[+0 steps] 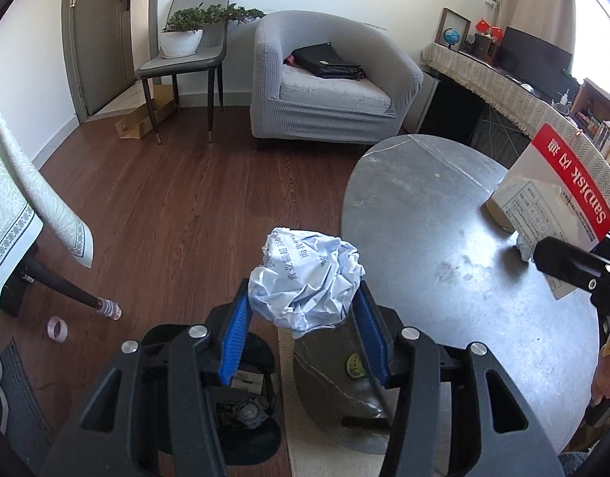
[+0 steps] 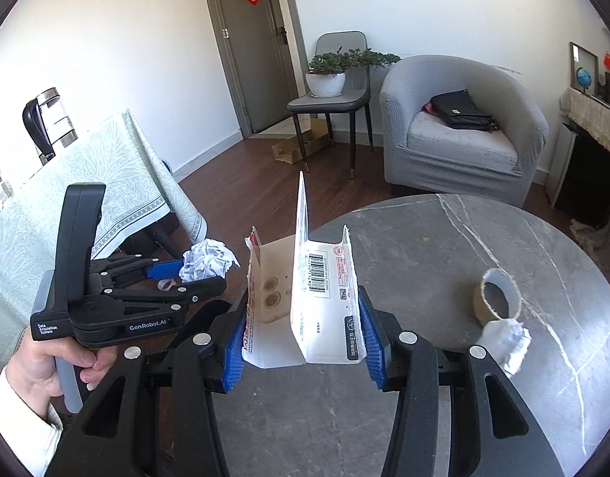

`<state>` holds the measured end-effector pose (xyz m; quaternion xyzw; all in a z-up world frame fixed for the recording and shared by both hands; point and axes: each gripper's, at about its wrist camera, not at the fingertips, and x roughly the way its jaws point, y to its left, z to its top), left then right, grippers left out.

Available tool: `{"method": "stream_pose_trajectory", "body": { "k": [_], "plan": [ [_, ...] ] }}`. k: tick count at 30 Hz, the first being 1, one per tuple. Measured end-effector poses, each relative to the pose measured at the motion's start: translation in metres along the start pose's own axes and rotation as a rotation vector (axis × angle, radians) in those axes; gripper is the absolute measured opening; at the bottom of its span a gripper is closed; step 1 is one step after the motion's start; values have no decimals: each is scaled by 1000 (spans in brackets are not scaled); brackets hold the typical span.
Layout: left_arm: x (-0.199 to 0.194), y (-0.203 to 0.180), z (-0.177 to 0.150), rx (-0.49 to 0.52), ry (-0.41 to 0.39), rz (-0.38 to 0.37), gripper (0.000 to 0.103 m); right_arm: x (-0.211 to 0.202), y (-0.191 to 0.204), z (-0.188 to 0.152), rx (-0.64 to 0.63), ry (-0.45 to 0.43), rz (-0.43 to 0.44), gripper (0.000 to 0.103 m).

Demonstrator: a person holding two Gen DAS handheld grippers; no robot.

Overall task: Collect trash
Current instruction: 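Carry the paper ball with the left tool over the bin and release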

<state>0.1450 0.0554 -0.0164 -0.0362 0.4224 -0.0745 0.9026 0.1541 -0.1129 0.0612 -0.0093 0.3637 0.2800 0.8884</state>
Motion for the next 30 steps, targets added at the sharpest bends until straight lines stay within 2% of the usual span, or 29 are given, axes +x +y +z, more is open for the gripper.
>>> {"method": "stream_pose_trajectory", "body": {
  "k": [5,13,21,24,26,30],
  "plan": [
    [3,30,-16,-6,48,49,53,18,32,8,-39,9,36,49],
    [16,87,-45,-31,174,123,53,44,82,14,-108,42,97,49],
    [31,121,-74,-29,304,158,54,77,124,15,-158,97,131,49],
    [40,131,-85,-18,360,146,57,92,139,18,-173,117,138,49],
    [41,135,-92,2,376,148,62,102,147,18,-181,136,136,49],
    [37,147,-99,-2,381,153,64,127,160,15,-184,182,132,49]
  ]
}}
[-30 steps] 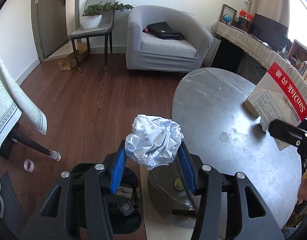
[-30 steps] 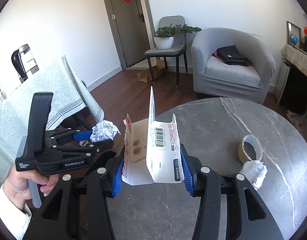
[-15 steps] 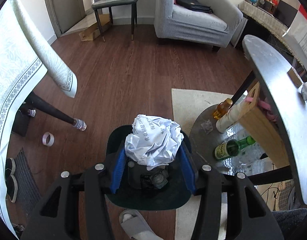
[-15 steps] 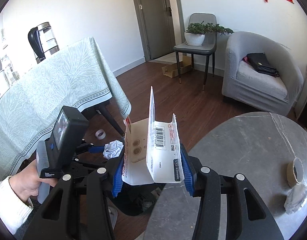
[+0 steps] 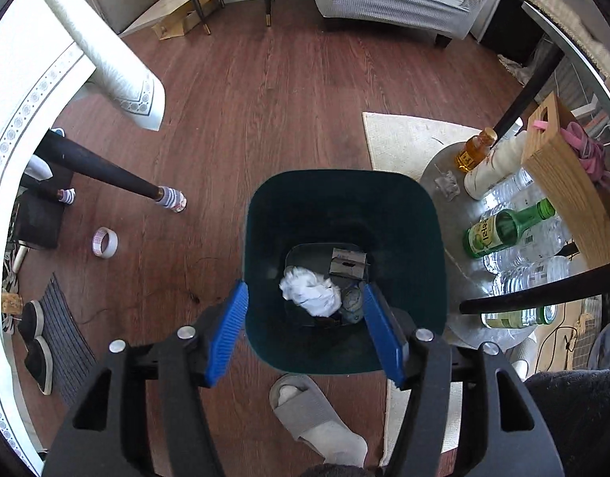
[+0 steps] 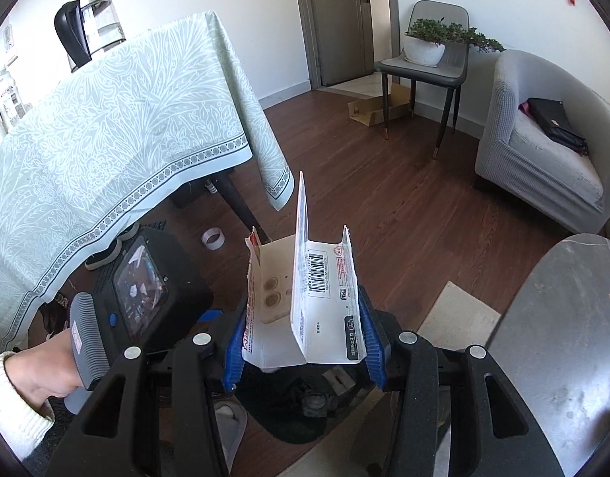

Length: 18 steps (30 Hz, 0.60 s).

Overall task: Collect trash
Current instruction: 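Carry the paper ball with the left tool over the bin and release, then lower the torn white box with the right tool into the bin and open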

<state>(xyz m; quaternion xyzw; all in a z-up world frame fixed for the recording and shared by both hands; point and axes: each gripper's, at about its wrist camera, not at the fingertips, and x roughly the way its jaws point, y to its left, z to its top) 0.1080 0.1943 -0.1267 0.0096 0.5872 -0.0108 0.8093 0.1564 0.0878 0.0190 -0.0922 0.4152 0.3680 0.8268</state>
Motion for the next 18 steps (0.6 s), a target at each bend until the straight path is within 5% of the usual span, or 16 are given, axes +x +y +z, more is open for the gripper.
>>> {"method": "stream_pose_trajectory", "body": {
  "k": [18],
  "plan": [
    [-46,58,-10,-116,-130,-30,52,104,31,-19,-16,212,2,49]
  ]
}}
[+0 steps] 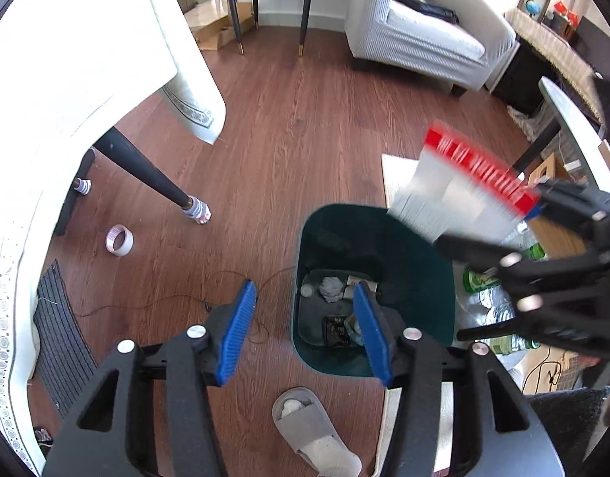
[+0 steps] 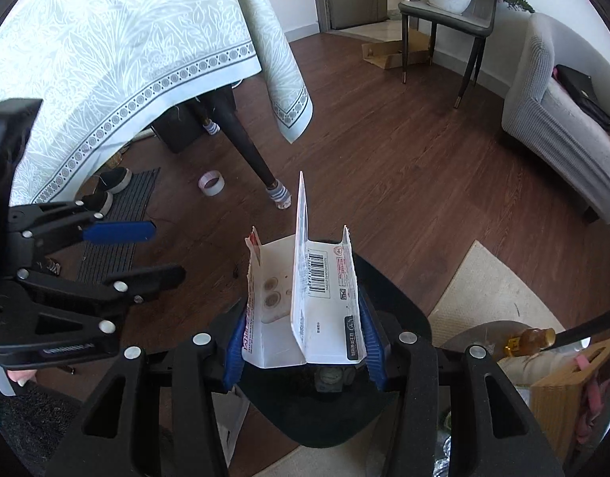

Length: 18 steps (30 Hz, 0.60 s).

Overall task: Collect trash
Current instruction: 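Lower the torn white box with the right tool into the bin and open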

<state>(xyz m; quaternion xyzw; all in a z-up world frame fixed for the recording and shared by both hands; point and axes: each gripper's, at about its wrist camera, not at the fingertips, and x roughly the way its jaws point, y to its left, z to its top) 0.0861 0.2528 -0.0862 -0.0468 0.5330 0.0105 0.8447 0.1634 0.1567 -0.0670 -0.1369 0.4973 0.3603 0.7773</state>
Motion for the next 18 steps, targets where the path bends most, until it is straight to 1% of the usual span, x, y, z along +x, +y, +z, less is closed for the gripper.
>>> {"method": "stream_pose_trajectory", "body": {
  "k": [6,11,15,18],
  "plan": [
    [-17,6,4,-17,-57,-21,39,26,3,-9,-4,67,-9,49],
    [-30,3,7,-20,-105,-48,35,52,4,-20,-21,151,-40,49],
    [-41,-1,10,-31,-152,-70,32,71,3,-31,-25,225,-45,49],
    [-49,-2,13,-30,-185,-87,32,82,3,-41,-41,274,-79,52]
  ]
}}
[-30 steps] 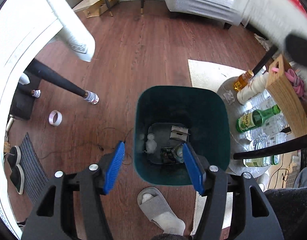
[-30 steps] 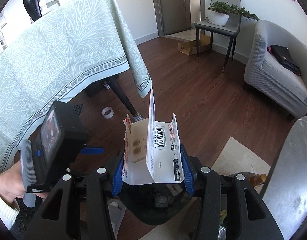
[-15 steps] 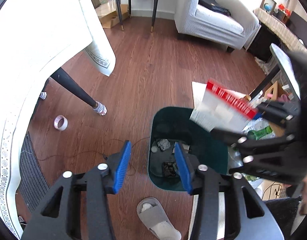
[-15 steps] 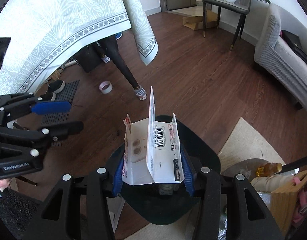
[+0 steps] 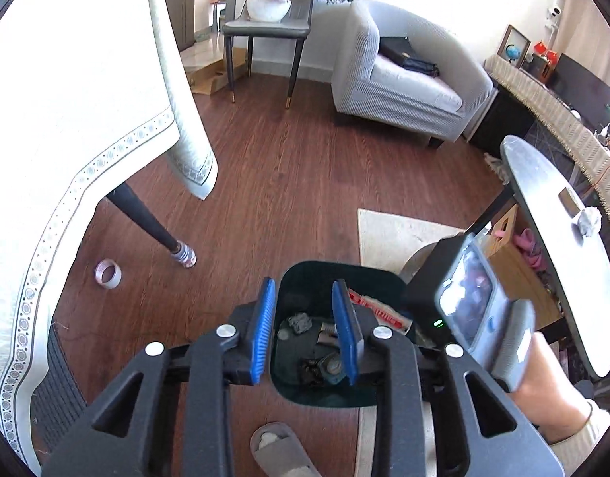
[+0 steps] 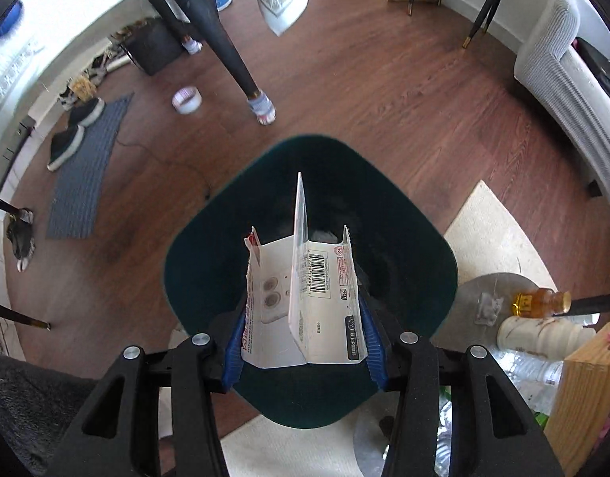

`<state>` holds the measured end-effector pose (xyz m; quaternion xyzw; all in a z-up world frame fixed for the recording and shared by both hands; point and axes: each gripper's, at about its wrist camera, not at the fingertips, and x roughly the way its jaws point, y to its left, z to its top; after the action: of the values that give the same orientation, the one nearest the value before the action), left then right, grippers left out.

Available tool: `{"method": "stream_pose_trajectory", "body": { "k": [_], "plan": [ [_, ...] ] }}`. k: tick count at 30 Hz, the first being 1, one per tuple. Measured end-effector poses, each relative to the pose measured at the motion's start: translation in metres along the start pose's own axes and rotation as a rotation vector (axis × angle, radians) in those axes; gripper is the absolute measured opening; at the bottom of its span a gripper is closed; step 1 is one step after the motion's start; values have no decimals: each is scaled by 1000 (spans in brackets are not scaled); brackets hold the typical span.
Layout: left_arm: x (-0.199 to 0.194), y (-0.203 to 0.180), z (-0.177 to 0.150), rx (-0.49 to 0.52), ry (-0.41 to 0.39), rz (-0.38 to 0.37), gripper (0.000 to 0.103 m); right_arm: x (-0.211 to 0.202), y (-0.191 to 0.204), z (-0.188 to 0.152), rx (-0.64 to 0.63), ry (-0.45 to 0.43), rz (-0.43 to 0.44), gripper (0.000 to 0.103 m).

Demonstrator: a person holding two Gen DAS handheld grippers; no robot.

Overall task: Collect trash
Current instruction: 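Lower the torn white box with the right tool into the bin and open, then return the right tool to the table and grasp the crumpled white paper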

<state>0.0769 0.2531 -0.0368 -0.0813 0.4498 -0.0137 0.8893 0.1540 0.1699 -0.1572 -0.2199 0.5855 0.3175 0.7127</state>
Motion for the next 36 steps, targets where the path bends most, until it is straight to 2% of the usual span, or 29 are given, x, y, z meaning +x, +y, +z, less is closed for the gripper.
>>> {"method": "stream_pose_trajectory", "body": {
  "k": [3,5,9,13,18,27,36],
  "plan": [
    [-4,-3,3,-3,-17,-16,32,11,3,-6,-12,48,-30,54],
    [-5,-6,5,-4,-24,-21,31,16,4,-10,-26,75,-53,65],
    [-10,-13,8,-3,-50,-26,30,20,4,-17,-36,87,-54,65],
    [-18,-18,12,-11,-94,-35,30,12,-2,-19,-28,56,-20,65],
    [-31,-25,19,-17,-153,-45,30,-15,-5,-18,-12,-28,35,65],
    [-54,-31,31,-89,-229,-96,30,-80,2,-15,-17,-186,94,54],
    [-60,-68,35,-44,-262,-89,30,-160,-24,-30,18,-356,75,47]
  ]
}}
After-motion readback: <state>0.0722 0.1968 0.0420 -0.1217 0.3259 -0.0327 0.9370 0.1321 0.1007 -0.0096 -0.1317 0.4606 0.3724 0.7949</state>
